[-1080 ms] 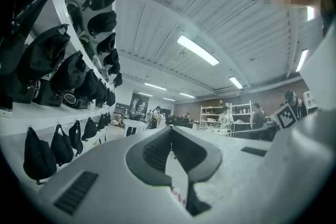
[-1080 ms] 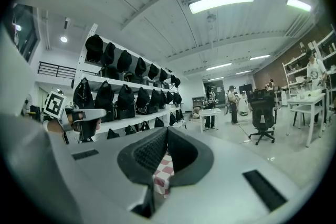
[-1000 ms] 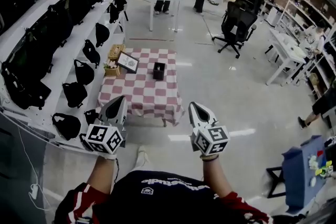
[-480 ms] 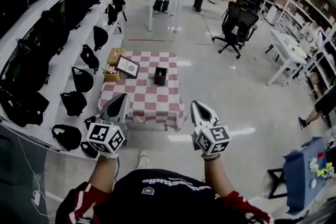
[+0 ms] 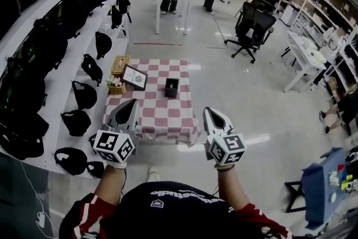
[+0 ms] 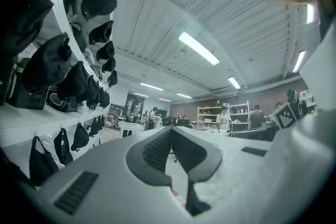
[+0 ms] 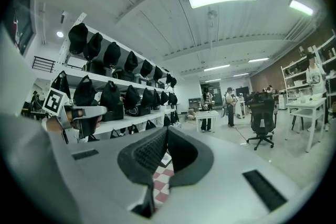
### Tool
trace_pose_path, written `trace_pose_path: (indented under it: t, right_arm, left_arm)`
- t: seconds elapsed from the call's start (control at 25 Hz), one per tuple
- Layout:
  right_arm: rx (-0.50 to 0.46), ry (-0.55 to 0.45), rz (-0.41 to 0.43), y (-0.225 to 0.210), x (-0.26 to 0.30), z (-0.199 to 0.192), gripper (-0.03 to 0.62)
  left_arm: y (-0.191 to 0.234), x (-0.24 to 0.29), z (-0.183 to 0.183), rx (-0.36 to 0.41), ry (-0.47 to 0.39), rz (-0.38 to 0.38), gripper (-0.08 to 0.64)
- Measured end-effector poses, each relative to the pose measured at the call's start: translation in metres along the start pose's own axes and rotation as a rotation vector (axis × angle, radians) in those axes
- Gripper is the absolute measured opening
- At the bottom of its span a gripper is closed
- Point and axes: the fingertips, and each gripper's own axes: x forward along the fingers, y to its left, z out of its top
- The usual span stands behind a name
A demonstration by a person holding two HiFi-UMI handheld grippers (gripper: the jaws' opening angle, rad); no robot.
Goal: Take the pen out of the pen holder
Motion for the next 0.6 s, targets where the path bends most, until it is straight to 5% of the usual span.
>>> trace_pose_path:
  t: [0.6]
  right_arm:
    - [-0.003,0.029,-0.012,-0.009,0.096,0.004,0.003]
  left_arm:
    - [0.066,0.071,0.0,-0.014,0.003,-0.052,0.006]
